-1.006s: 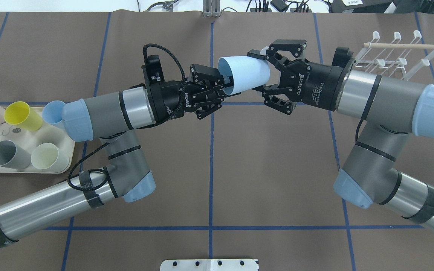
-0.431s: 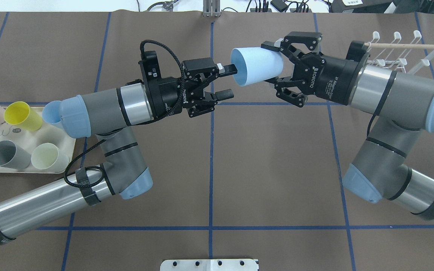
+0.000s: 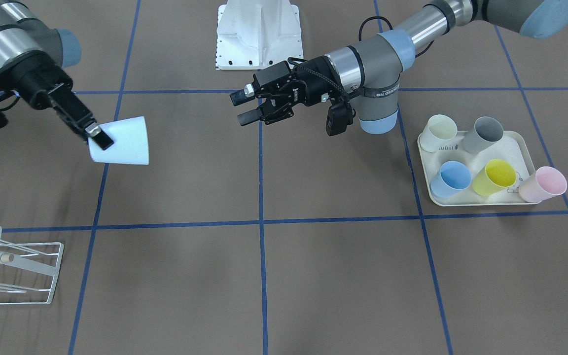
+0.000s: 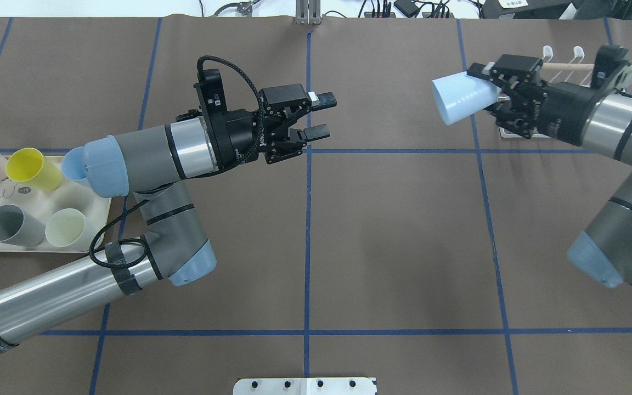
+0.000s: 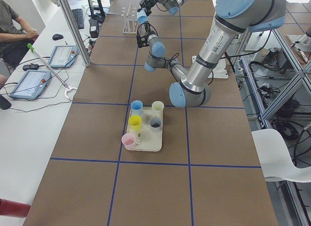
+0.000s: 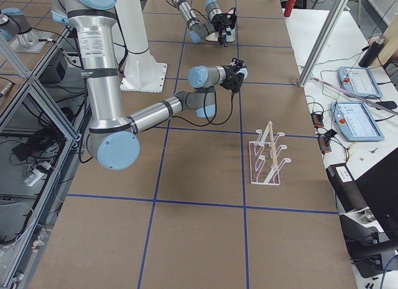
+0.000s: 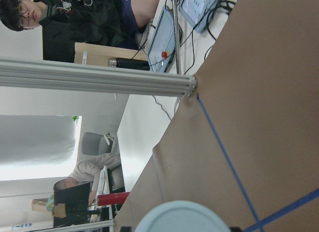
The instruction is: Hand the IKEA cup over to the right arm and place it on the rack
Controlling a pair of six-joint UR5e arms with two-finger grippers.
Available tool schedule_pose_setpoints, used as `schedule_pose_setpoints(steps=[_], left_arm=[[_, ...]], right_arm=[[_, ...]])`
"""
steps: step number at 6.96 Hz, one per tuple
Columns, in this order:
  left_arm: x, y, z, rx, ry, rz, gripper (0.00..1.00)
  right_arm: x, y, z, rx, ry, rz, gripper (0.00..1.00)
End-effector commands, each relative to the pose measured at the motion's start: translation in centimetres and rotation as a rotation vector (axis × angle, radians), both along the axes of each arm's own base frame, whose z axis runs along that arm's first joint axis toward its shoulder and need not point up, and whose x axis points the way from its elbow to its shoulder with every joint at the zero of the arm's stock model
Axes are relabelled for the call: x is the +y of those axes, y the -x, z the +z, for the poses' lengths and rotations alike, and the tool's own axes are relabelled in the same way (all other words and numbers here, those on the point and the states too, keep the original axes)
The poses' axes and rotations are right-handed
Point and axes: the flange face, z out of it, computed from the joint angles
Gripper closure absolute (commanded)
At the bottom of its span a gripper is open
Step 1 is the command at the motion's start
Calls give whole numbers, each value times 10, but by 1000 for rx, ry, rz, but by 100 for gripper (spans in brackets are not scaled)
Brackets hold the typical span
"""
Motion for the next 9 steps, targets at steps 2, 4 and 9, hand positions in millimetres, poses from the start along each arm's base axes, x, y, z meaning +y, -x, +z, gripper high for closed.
schedule_pose_setpoints(steps=[2,4,9], left_arm=[[-1,-7,7,-19,9,1,23],[-1,-11,10,-26,15,3,23],[-3,-15,15,-36,22,3,23]], right_arm=[[14,-69,102,597,-210,193,100],[19,-100,123,827,-256,245,100],[-12,-72,107,897,-233,196,100]])
